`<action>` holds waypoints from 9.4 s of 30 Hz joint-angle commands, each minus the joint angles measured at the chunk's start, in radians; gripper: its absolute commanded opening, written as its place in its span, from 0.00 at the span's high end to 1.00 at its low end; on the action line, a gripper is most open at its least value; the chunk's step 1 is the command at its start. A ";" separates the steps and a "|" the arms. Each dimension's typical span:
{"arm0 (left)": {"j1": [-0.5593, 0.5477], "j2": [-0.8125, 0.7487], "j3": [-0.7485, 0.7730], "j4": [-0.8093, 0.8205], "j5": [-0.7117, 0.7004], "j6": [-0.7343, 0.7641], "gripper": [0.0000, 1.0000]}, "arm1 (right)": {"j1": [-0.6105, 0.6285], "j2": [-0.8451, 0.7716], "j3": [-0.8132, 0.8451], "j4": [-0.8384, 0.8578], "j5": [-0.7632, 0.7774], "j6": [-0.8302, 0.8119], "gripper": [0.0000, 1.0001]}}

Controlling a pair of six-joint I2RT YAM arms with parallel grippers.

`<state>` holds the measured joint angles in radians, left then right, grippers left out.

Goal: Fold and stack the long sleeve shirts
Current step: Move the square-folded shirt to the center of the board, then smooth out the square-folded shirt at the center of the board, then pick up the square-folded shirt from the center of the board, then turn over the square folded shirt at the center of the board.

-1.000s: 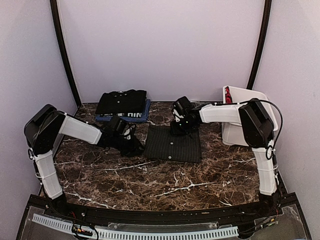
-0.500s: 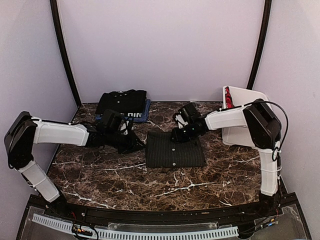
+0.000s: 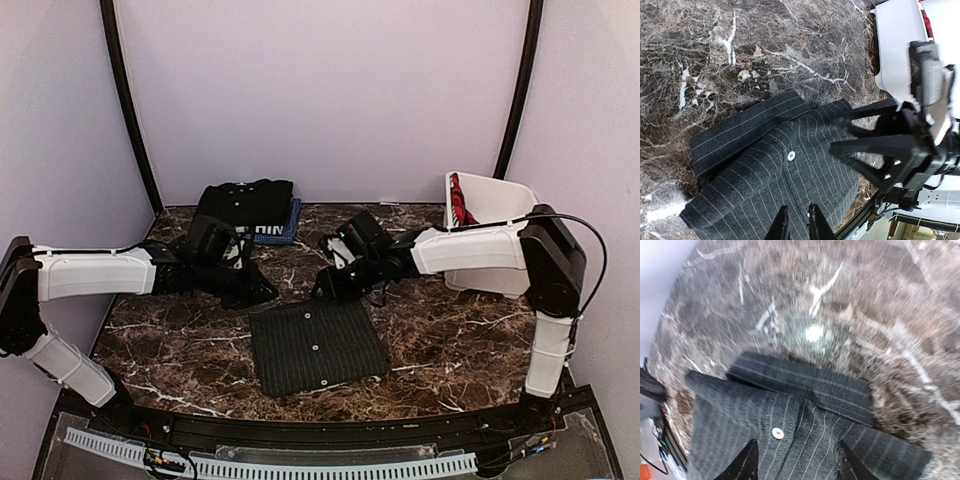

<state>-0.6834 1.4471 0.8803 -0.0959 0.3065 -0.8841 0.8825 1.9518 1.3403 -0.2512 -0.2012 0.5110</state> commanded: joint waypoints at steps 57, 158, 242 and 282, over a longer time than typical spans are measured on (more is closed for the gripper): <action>0.175 0.547 0.458 -0.193 0.062 0.286 0.89 | -0.235 0.041 -0.190 0.120 -0.099 -0.017 0.80; 0.205 0.350 0.167 -0.285 0.083 0.446 0.56 | 0.081 -0.446 -0.448 0.008 0.058 0.082 0.65; 0.165 0.309 0.710 -0.442 0.250 0.356 1.00 | 0.065 0.598 0.520 0.567 -0.420 0.429 0.69; -0.200 0.479 0.574 -0.081 0.154 0.127 0.37 | -0.084 -0.448 -0.515 0.200 0.270 0.240 0.35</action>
<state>-0.8379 1.8759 1.3762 -0.2176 0.4801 -0.7162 0.8043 1.5505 0.8555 0.0139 -0.0330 0.7414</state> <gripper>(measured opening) 0.576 0.639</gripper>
